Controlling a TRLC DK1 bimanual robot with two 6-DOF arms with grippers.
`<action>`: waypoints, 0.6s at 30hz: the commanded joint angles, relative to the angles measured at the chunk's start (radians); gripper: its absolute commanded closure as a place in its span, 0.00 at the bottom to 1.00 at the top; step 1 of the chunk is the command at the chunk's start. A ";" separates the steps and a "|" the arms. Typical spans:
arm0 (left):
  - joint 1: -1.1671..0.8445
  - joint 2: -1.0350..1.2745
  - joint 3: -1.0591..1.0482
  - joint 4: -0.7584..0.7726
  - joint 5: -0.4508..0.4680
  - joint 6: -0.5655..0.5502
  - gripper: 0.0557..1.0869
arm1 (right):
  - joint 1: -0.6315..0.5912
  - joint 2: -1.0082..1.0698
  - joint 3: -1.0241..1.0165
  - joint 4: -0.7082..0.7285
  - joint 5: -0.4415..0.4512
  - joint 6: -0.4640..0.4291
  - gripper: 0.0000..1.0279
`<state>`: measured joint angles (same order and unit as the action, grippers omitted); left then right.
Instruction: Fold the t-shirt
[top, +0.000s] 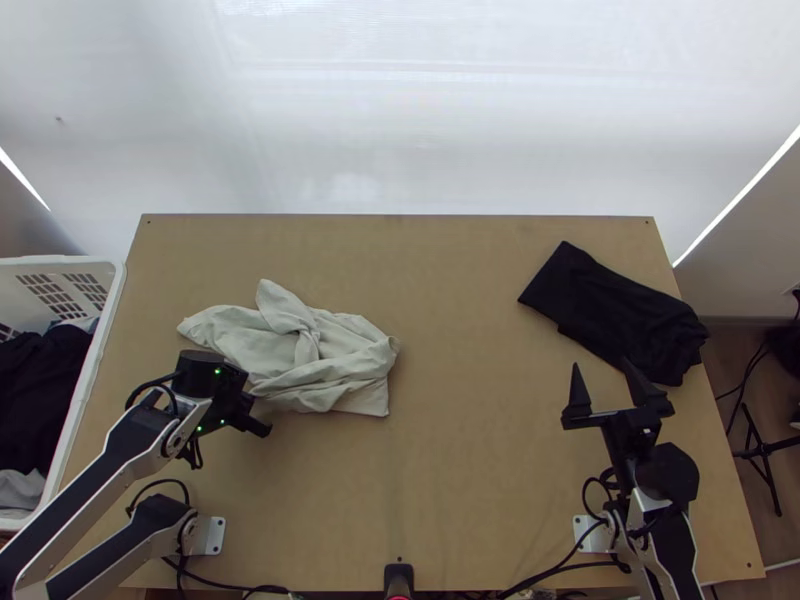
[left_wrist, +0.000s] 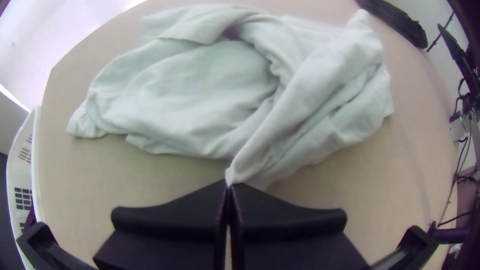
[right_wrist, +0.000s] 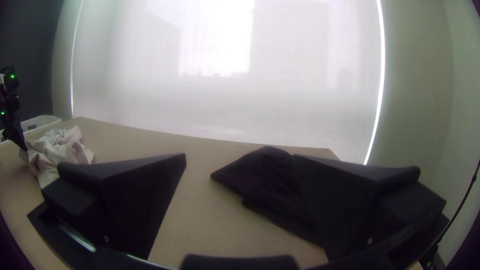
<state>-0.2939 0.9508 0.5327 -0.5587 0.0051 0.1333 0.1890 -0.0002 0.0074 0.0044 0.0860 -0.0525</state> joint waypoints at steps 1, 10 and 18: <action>0.099 0.045 -0.013 0.115 0.001 0.035 0.96 | 0.001 0.000 0.000 0.000 0.000 0.000 0.04; 0.159 0.109 0.138 0.083 0.009 -0.041 0.04 | 0.001 0.000 0.000 0.000 0.000 0.000 0.04; 0.128 0.049 0.297 0.040 0.013 -0.204 0.04 | 0.000 0.000 0.000 -0.001 0.000 0.000 0.04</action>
<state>-0.1555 1.0348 0.6960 -0.4808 0.0120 0.0429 0.1890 -0.0002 0.0074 0.0044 0.0860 -0.0521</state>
